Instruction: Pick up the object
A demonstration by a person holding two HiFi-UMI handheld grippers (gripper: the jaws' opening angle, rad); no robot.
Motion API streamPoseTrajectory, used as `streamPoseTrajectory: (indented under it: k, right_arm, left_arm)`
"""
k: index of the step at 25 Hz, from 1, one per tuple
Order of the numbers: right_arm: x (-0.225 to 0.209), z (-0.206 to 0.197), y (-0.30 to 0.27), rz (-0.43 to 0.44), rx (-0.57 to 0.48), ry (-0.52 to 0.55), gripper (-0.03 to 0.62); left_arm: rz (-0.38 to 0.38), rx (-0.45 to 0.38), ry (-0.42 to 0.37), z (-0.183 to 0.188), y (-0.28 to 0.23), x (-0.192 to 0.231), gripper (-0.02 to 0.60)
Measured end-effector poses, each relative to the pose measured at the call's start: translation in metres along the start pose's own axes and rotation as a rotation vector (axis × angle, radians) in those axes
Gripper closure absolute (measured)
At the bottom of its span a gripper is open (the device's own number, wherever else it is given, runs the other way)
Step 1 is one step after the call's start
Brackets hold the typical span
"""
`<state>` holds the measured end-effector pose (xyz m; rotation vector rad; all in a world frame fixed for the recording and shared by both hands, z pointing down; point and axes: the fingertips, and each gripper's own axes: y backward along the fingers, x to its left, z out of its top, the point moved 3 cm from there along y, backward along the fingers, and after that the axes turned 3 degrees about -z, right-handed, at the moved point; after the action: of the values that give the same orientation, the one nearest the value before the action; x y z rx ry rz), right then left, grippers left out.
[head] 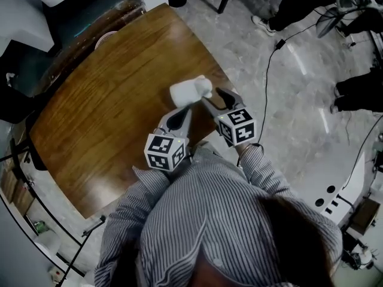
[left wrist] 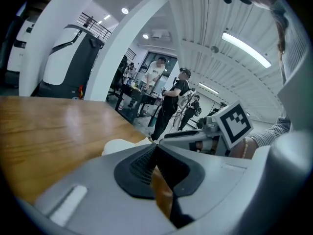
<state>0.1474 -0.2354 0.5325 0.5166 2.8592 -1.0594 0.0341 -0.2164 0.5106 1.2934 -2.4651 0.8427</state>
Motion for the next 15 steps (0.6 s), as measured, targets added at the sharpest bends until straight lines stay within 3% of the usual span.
streamPoseTrajectory:
  k: [15]
  right_arm:
    - [-0.031, -0.022, -0.07, 0.009, 0.136, -0.087, 0.342]
  left_arm:
    - [0.043, 0.034, 0.155, -0.024, -0.023, 0.039, 0.584]
